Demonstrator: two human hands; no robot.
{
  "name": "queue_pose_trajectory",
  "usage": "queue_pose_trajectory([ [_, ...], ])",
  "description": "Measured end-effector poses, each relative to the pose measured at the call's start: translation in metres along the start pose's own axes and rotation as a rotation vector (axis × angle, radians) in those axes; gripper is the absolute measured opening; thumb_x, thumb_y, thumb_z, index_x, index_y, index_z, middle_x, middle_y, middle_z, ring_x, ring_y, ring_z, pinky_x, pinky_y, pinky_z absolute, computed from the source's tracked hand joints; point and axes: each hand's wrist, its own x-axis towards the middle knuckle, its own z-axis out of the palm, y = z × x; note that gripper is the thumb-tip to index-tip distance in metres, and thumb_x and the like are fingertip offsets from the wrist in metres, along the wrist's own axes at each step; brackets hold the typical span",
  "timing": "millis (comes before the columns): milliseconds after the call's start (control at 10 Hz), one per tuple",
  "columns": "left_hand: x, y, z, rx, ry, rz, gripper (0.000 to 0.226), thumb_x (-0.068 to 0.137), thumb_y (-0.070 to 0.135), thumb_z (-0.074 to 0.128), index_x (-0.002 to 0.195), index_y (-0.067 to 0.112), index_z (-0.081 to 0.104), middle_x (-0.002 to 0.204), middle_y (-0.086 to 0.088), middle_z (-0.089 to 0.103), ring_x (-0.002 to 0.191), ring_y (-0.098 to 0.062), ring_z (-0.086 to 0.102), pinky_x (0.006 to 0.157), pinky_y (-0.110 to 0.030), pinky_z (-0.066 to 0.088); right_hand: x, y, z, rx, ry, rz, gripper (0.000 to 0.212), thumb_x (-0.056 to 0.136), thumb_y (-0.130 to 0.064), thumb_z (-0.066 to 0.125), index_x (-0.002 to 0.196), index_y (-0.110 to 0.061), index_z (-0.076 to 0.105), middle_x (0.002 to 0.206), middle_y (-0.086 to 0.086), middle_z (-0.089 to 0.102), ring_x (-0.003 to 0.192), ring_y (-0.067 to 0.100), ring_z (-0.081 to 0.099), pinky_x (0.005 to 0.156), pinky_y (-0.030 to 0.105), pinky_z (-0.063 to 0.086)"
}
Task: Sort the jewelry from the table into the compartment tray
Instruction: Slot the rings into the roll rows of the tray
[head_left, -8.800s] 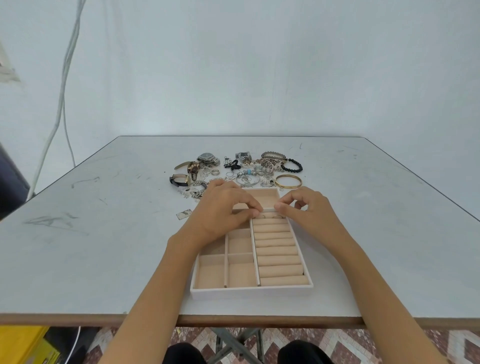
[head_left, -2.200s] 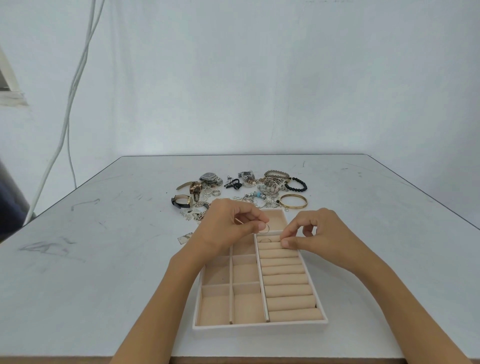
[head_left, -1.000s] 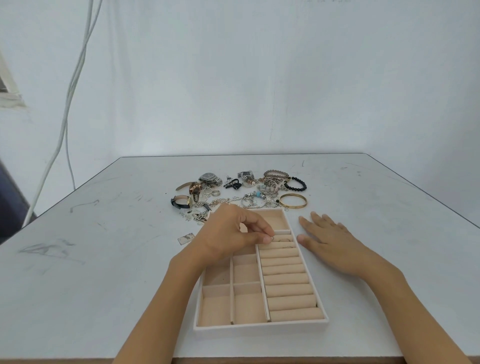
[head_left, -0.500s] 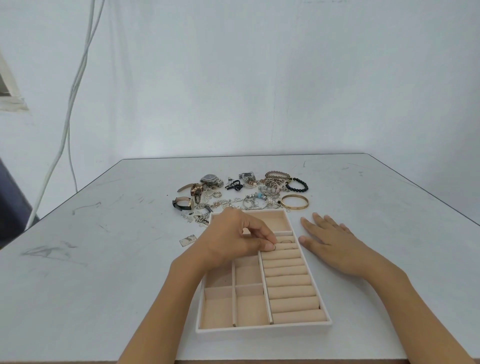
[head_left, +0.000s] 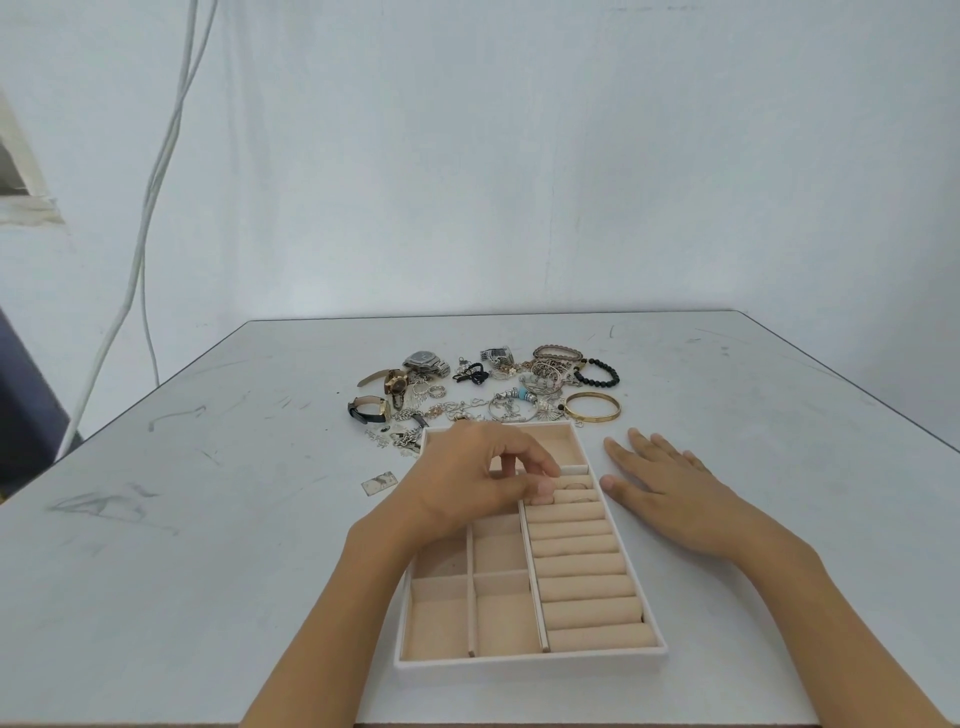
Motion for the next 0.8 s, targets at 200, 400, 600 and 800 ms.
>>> queue_pose_trajectory([
  [200, 0.0004, -0.0001, 0.0000, -0.023, -0.027, -0.026, 0.010, 0.076, 0.029, 0.078, 0.085, 0.029, 0.076, 0.080, 0.008, 0.070, 0.077, -0.014, 0.059, 0.077, -0.037, 0.052, -0.0005, 0.0000, -0.0012, 0.005, 0.000, 0.002, 0.058, 0.100, -0.051, 0.022, 0.152, -0.031, 0.004, 0.160, -0.003, -0.008, 0.147, 0.015, -0.010, 0.118, 0.033, -0.005],
  [400, 0.0010, -0.0027, 0.0025, -0.024, -0.031, -0.027, 0.011, 0.075, 0.027, 0.079, 0.085, 0.029, 0.075, 0.077, 0.012, 0.069, 0.074, -0.015, 0.058, 0.076, -0.042, 0.054, -0.0019, -0.0010, -0.0011, 0.002, 0.002, 0.000, 0.058, 0.100, -0.050, 0.022, 0.152, -0.031, 0.005, 0.161, -0.002, -0.007, 0.147, 0.015, -0.009, 0.118, 0.034, -0.005],
  [600, 0.0015, -0.0052, 0.0030, -0.058, -0.032, -0.033, 0.013, 0.073, 0.029, 0.079, 0.086, 0.030, 0.074, 0.077, 0.012, 0.070, 0.075, -0.021, 0.059, 0.077, -0.045, 0.054, -0.0013, -0.0008, -0.0003, 0.005, 0.005, 0.002, 0.058, 0.100, -0.051, 0.023, 0.152, -0.031, 0.005, 0.161, -0.002, -0.007, 0.147, 0.015, -0.009, 0.118, 0.034, -0.005],
  [800, 0.0025, -0.0068, 0.0036, -0.065, -0.036, -0.042, 0.013, 0.073, 0.027, 0.079, 0.085, 0.029, 0.075, 0.076, 0.013, 0.069, 0.068, -0.013, 0.055, 0.076, -0.045, 0.054, -0.0015, -0.0011, -0.0005, 0.001, 0.003, 0.004, 0.058, 0.100, -0.051, 0.022, 0.152, -0.031, 0.005, 0.161, -0.003, -0.007, 0.148, 0.015, -0.009, 0.118, 0.034, -0.004],
])
